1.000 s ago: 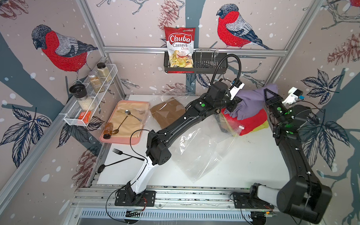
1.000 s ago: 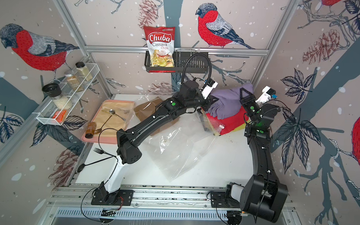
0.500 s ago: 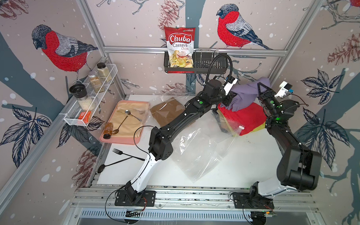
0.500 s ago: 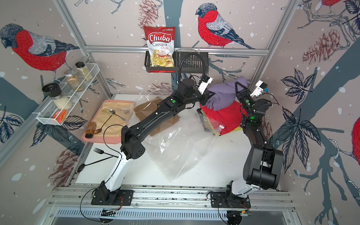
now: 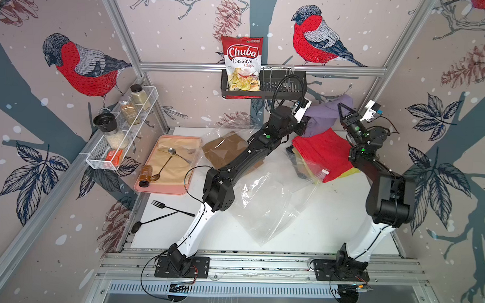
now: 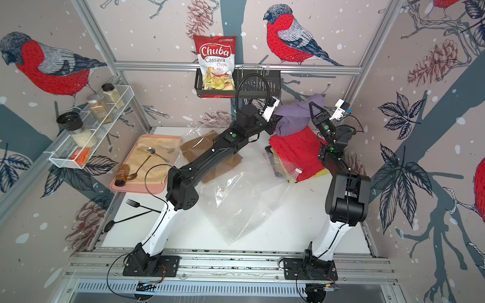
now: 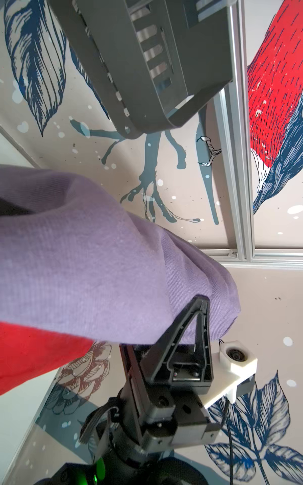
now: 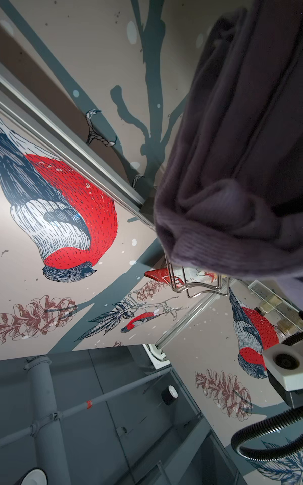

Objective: Take the trousers out of the vacuum bag
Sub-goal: Place the trousers at the corner of the board.

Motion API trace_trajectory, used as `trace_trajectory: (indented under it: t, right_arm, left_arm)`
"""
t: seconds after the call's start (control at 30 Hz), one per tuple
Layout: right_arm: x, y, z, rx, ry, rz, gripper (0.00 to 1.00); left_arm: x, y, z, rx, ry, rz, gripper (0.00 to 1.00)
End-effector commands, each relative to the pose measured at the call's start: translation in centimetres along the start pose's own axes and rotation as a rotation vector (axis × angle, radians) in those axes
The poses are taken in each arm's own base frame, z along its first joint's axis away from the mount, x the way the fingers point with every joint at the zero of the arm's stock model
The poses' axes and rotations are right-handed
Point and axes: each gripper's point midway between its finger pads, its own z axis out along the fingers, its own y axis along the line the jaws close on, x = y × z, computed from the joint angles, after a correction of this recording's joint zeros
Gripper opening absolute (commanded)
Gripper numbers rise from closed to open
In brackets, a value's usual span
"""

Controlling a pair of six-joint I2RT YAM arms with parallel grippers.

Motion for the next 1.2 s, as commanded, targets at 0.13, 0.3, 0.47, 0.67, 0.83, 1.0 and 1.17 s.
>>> trace_trajectory:
  t: [0.13,0.3,0.47,0.67,0.83,1.0,1.17]
  right_arm:
    - [-2.2,-1.0,2.0,-0.074,-0.075,-0.049,0.00]
    - [-1.5,-3.2,1.2,-0.043,-0.080,-0.003,0.00]
    - [-1.9,-5.3,-2.5,-0.009,-0.119,0.051,0.00]
    - [-3.0,-5.7,-6.8,0.013,-0.137,0.081,0.00]
    - [-3.4,-6.3,-10.4,0.076,-0.144,0.108,0.00]
    - [-2.9,-7.0,-13.4,0.110,-0.144,0.159,0.00]
    - [-1.5,-9.4,-15.0,0.240,-0.109,0.206,0.00]
  left_arm:
    - [-5.5,5.0,-1.2,-0.177,-0.225,0.054,0.00]
    - [-4.0,4.0,-0.7,-0.115,-0.190,0.007,0.00]
    - [-2.2,1.4,-0.2,-0.043,-0.142,-0.033,0.00]
    - [-2.3,-3.8,-0.3,0.033,-0.126,-0.033,0.00]
    - [-1.7,-7.3,-0.6,0.086,-0.101,-0.051,0.00]
    - [-0.8,-9.9,-1.3,0.121,-0.068,-0.063,0.00]
    - [0.9,-11.9,-1.7,0.121,-0.016,-0.055,0.00]
